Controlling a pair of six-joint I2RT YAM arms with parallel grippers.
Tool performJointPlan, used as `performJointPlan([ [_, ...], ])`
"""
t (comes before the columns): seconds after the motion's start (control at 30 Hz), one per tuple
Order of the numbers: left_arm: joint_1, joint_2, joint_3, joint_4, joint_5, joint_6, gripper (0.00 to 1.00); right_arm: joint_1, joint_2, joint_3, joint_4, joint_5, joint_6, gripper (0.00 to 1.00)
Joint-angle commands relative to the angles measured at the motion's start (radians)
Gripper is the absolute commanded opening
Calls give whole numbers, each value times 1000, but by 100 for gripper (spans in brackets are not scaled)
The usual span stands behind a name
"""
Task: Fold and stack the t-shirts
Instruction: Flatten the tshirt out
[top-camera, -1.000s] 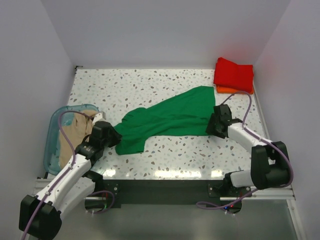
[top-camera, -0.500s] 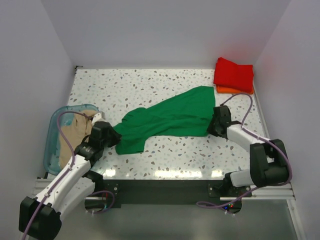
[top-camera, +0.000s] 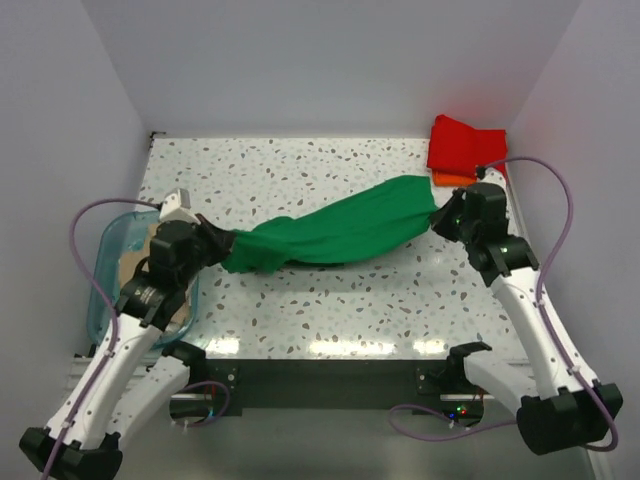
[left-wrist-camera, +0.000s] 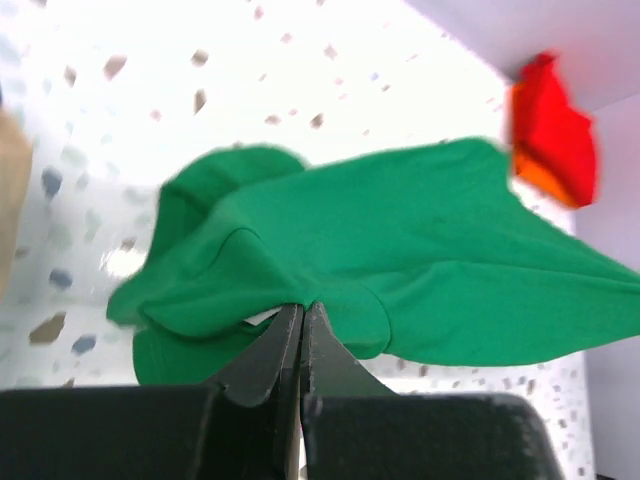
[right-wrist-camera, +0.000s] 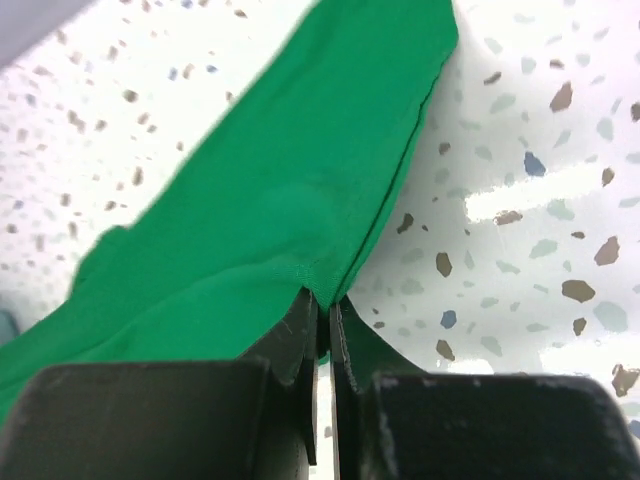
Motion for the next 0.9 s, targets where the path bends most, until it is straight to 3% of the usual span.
performJointPlan([
  [0.0, 9, -44, 162, -37, 27, 52, 0, -1, -93, 141, -152, 21, -19, 0],
  [0.33, 8, -87, 514, -112, 131, 68, 0, -1, -240, 497, -390, 68, -34, 0],
  [0.5, 8, -9, 683, -108, 156, 68, 0, -1, -194, 680, -425, 82, -55, 0],
  [0.67, 8, 110, 673, -7, 65, 82, 0, -1, -49, 680, -324, 53, -66, 0],
  [0.87, 22, 379, 666, 238, 28, 134, 0, -1, 163, 610, -30, -7, -58, 0],
])
